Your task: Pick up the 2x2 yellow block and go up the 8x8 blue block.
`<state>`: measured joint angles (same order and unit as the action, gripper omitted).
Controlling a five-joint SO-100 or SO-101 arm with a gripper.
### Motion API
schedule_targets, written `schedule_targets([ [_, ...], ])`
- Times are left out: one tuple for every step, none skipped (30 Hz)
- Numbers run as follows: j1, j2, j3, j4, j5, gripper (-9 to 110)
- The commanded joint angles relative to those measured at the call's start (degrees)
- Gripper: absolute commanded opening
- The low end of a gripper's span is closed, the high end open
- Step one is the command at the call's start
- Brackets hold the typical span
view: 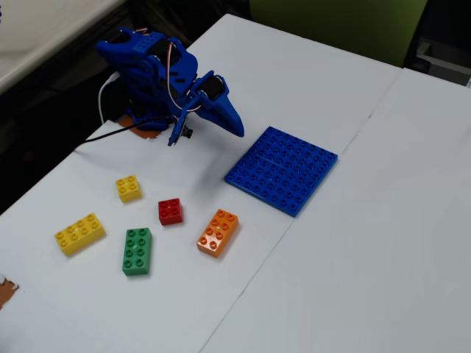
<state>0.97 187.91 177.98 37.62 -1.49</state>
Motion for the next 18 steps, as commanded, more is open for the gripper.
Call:
schedule_targets([
  [0.09, 2.37, 2.46, 0.09, -0.53, 0],
  [0.09, 2.37, 2.46, 0.09, -0.53, 0],
  [0.09, 2.37, 2.46, 0.09, -0.53, 0],
  [0.09, 2.37, 2.46, 0.09, -0.53, 0],
  [0.09, 2.37, 2.46, 0.09, -0.53, 0],
  [0.09, 2.37, 2.46, 0.09, -0.53, 0],
  [0.09, 2.37, 2.46, 0.09, -0.53, 0],
  [0.09, 2.37, 2.46, 0.09, -0.53, 0],
  [0.09, 2.37, 2.46, 0.09, -0.53, 0],
  [-0.26, 2.37, 2.46, 0.09, -0.53, 0],
  [-0.7, 2.37, 2.46, 0.09, -1.05, 0],
  [-0.79, 2.37, 2.46, 0.09, -1.23, 0],
  [-0.79, 2.37, 2.46, -0.26, -1.41, 0],
  [-0.79, 2.37, 2.46, -1.05, -2.37, 0],
  [-0.88, 2.29, 2.29, -1.93, -5.01, 0],
  [-1.14, 1.93, 1.93, -3.16, -9.14, 0],
  [-1.14, 1.49, 1.32, -4.04, -11.6, 0],
  [-0.97, 0.7, 0.18, -4.31, -11.87, 0],
])
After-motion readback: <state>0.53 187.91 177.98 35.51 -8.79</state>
